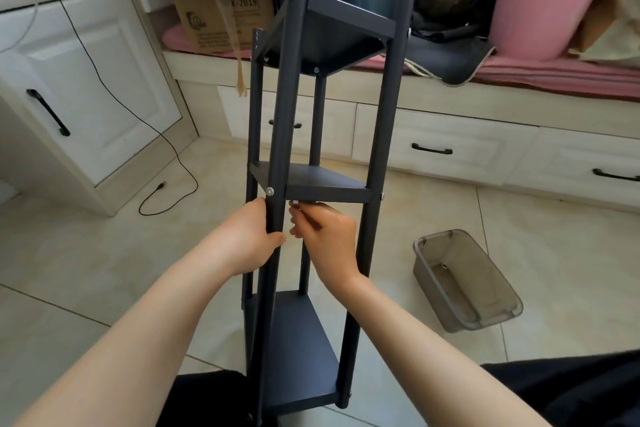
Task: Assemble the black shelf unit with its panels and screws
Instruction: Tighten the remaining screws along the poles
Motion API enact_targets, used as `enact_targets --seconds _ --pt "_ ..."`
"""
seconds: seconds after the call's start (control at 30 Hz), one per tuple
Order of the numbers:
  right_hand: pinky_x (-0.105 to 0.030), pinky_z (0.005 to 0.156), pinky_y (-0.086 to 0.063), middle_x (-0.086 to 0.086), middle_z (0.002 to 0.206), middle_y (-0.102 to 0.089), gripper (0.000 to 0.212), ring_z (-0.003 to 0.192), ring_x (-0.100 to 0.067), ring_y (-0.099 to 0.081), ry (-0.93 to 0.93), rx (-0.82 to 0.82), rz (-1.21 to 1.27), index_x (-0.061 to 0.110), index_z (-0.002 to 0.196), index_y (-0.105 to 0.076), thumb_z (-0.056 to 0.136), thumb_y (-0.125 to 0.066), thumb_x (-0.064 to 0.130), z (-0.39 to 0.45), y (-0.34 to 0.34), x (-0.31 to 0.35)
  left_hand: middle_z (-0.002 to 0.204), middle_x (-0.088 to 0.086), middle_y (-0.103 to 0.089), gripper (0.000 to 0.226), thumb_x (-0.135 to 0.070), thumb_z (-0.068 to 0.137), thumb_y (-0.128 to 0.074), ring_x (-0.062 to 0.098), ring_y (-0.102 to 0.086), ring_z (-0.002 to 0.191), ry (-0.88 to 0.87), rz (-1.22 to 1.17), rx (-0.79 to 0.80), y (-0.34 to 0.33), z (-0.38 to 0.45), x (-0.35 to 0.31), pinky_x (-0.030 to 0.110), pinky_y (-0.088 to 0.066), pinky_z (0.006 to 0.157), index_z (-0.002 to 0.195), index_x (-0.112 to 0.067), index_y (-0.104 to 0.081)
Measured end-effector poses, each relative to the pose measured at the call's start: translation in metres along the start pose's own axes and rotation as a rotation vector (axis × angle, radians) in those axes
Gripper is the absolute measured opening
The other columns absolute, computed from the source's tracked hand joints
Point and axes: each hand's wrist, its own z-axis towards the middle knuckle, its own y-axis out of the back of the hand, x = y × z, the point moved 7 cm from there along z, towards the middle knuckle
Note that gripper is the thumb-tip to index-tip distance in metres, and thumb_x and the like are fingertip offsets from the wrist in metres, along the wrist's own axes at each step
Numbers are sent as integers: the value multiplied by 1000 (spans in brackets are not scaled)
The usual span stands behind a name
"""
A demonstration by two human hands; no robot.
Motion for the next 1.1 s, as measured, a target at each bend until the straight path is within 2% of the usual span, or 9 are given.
enact_targets --seconds 0.17,0.37,0.47,0.6,0.7,0.8,0.93,1.0,1.1 --pt "-23 69 -57 -6 75 -73 11 68 -10 -68 11 -54 69 3 89 -76 92 -68 9 2 -13 -1 97 0 -63 24 -19 96 -64 25 -65 98 -1 -15 -10 3 3 2 46 -57 91 110 -26 -47" --pt "-29 65 -55 -7 73 -72 11 68 -11 -65 14 -109 86 1 84 -75 90 -68 6 10 -22 -3 107 7 -65 26 -19 96 -65 28 -65 103 19 -59 2 6 4 2 48 -56 93 118 -19 -52" --pt "-22 65 -51 -7 75 -71 9 68 -12 -61 22 -100 57 2 87 -75 91 -68 6 12 -25 -2 109 7 -66 26 -19 95 -65 28 -65 103 25 -70 -3 7 5 1 48 -56 93 117 -20 -51" --pt "-9 66 -44 -4 78 -72 15 66 -4 -57 -66 13 48 5 89 -75 95 -64 12 9 -29 -9 109 8 -67 28 -18 95 -66 29 -66 101 34 -80 -5 8 4 0 49 -58 89 119 -19 -50" --pt "-16 69 -49 -3 80 -73 20 68 -3 -62 -168 132 27 6 90 -74 98 -60 17 4 -28 -16 111 10 -67 30 -17 95 -66 31 -67 100 39 -96 -4 7 3 -3 50 -59 86 121 -18 -50" --pt "-25 74 -52 -5 84 -72 20 78 -17 -64 -191 155 -9 7 94 -73 99 -58 18 2 -16 -13 112 11 -66 36 -17 95 -66 32 -67 101 49 -82 -5 6 1 -4 50 -59 87 128 -14 -50" --pt "-14 76 -45 0 96 -71 22 84 -12 -62 -205 269 -71 9 107 -73 100 -54 16 2 -5 -7 109 12 -65 31 -18 95 -66 31 -66 100 31 -31 -17 6 -3 -6 49 -57 90 123 -11 -51" --pt "-8 71 -41 4 93 -69 23 80 -6 -60 -213 309 -88 9 110 -73 101 -54 17 4 0 -4 105 12 -64 24 -18 96 -65 30 -65 100 16 -7 -24 6 -4 -8 49 -57 90 115 -13 -50" --pt "-7 71 -43 4 89 -69 22 84 -11 -65 -237 312 -74 9 110 -74 99 -57 18 7 9 -1 103 11 -63 21 -18 96 -64 29 -65 99 0 11 -28 5 -5 -12 48 -57 90 110 -16 -48"
